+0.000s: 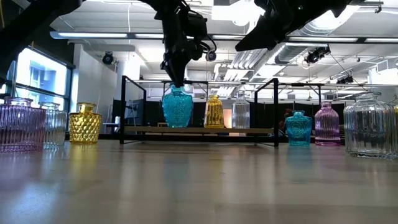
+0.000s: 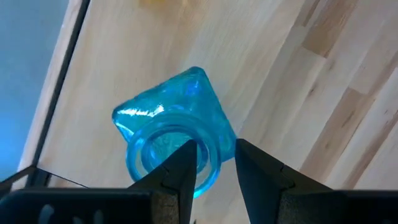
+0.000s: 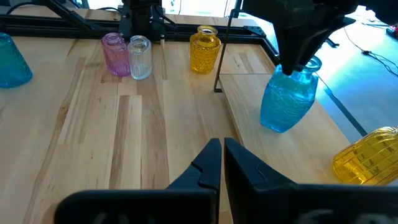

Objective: Sort vases onto shelf
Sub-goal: Put the top left blue vase on the shelf

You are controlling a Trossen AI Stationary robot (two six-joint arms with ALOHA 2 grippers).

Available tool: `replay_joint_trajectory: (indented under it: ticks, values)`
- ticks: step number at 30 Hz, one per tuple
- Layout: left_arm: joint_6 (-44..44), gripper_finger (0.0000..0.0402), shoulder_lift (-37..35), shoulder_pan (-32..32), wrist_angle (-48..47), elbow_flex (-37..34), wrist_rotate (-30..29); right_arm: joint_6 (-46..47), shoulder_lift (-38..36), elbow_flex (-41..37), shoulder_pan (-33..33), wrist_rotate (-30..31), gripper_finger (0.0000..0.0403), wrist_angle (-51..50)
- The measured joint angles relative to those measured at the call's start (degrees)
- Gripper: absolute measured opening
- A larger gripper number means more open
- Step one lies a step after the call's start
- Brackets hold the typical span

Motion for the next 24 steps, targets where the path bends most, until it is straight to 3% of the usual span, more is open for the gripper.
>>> replay_joint_trajectory:
  ticks: [5, 12, 24]
  values:
    - [3.4, 0.0101, 0.0, 0.0, 0.1, 0.0, -3.2, 0.0, 0.0, 0.0, 0.0, 0.0, 0.0000, 0.0]
    - [7.3, 0.0101, 0.0, 0.0, 1.5, 0.0, -3.2, 0.0, 0.0, 0.0, 0.0, 0.0, 0.0000, 0.0]
    - [6.4, 0.0102, 0.0, 0.0, 1.5, 0.0, -7.2, -1.1, 0.0, 0.0, 0.0, 0.0, 0.0000, 0.0]
